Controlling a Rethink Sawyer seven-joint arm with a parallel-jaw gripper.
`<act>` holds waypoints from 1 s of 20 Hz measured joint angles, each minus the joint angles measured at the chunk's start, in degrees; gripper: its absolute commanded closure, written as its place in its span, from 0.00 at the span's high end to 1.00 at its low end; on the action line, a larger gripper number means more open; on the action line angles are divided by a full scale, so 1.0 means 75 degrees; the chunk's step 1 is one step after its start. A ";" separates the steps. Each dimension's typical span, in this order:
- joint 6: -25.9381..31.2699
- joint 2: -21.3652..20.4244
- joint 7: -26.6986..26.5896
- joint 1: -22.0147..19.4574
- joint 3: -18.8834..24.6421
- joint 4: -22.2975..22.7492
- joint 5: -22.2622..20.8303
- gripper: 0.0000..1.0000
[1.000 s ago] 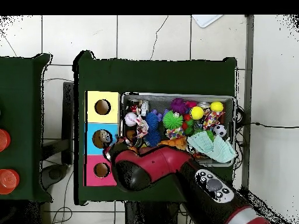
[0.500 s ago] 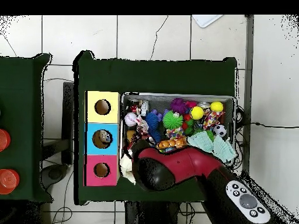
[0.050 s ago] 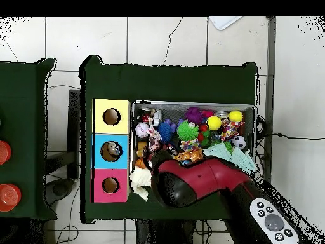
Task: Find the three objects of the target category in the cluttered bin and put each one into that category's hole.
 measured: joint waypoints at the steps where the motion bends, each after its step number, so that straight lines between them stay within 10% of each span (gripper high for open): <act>1: 0.0000 0.0002 0.0000 0.0014 -0.0032 -0.0040 -0.0085 1.00; 20: 0.0000 0.0166 0.0000 -0.0858 -0.0465 -0.0773 -0.1174 1.00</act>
